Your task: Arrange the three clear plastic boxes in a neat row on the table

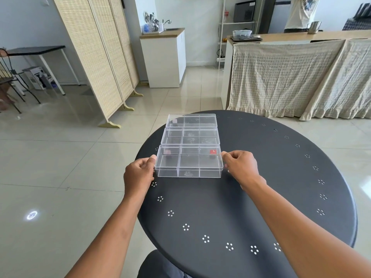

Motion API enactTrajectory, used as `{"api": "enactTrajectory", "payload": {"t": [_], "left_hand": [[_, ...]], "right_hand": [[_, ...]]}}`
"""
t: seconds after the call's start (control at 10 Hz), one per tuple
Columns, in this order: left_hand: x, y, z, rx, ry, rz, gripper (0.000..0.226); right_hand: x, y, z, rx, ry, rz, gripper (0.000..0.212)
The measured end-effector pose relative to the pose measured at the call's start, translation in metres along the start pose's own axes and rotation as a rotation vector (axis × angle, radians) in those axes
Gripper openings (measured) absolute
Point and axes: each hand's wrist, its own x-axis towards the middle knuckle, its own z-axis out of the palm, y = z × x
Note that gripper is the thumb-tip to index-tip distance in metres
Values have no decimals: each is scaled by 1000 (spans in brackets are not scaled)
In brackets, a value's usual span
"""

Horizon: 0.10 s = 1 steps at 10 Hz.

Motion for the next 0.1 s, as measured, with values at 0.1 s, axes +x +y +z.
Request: {"api": "enactTrajectory", "payload": {"t": [0.1], "left_hand": [[-9, 10, 0, 164, 103, 152, 26]], "right_hand": [[-2, 1, -14, 7, 28, -4, 37]]}}
